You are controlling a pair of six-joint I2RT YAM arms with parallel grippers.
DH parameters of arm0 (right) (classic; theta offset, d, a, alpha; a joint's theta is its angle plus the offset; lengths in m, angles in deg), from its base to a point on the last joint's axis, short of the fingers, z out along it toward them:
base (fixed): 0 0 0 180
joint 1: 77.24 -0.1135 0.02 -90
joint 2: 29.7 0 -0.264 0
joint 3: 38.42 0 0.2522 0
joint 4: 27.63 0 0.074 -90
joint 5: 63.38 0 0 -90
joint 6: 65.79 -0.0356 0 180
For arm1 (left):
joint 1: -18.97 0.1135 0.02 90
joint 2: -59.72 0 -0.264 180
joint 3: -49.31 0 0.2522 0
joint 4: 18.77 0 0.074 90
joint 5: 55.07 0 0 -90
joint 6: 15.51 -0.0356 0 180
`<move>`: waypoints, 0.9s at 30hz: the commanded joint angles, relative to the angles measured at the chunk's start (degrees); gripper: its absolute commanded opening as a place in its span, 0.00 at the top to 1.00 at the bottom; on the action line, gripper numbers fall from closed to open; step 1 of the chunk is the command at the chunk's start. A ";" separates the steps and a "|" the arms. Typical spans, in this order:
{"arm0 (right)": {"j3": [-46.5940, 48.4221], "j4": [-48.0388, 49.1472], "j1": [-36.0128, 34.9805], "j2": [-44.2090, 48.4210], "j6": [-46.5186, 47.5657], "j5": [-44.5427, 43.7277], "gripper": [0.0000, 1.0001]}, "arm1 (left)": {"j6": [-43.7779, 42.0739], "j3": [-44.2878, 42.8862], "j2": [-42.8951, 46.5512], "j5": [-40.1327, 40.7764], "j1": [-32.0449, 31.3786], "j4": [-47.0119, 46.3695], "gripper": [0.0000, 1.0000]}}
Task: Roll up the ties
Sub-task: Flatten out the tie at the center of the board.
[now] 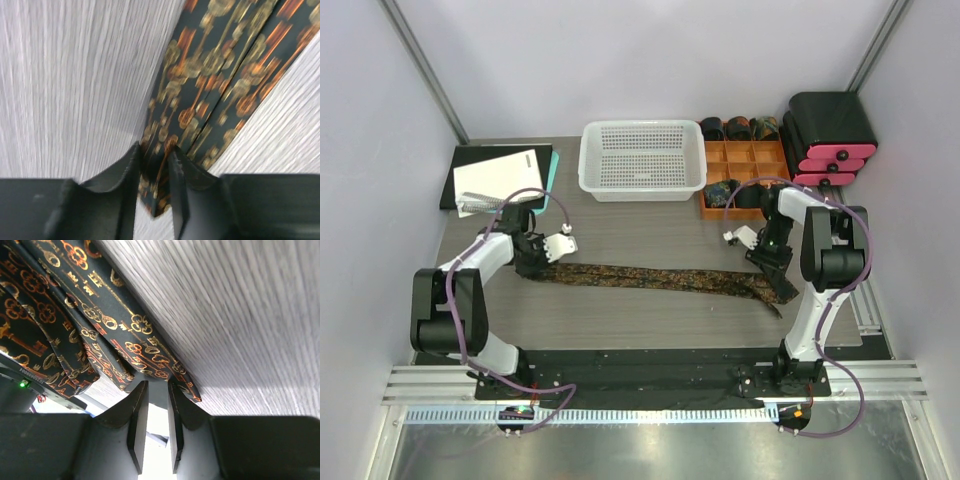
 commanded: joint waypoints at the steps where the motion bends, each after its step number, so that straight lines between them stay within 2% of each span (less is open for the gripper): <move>1: -1.62 5.47 0.54 -0.45 0.67 -1.73 0.73 | -2.73 0.48 3.11 1.07 2.86 1.22 0.76; 4: -2.06 5.30 0.72 -0.28 0.67 -1.82 0.73 | -2.65 1.45 3.20 1.77 4.20 -0.88 0.87; 5: -2.15 5.30 0.80 -0.19 0.67 -1.82 0.73 | -2.30 1.62 3.28 1.95 4.72 -1.68 0.95; 7: -2.07 5.12 0.89 -0.10 0.58 -1.73 0.73 | -2.03 2.24 3.37 2.38 5.52 -3.00 1.00; 15: -1.36 3.81 1.42 0.16 0.23 -0.94 0.73 | 0.25 8.04 3.90 9.68 7.89 -17.85 1.00; 17: 0.30 1.88 1.60 0.16 0.23 0.98 0.69 | 1.56 7.52 4.07 8.82 8.07 -16.55 0.84; 18: 1.27 0.83 1.60 0.16 0.15 1.86 0.66 | 1.66 6.12 4.42 6.54 8.50 -12.01 0.76; 19: 2.32 -1.53 1.77 0.42 0.14 2.74 0.64 | 1.83 5.67 5.04 4.60 9.29 -10.58 0.55; 20: 4.85 -2.86 1.86 0.69 -0.03 3.54 0.61 | 2.18 5.49 6.70 1.63 9.39 -9.60 0.45; 22: 7.94 -6.89 2.74 1.65 0.14 6.08 0.57 | 2.80 4.79 8.81 -1.38 9.30 -6.80 0.36; 27: 15.86 -12.45 3.62 4.11 0.76 7.75 0.51 | 3.51 3.21 14.52 -10.25 9.39 -2.75 0.23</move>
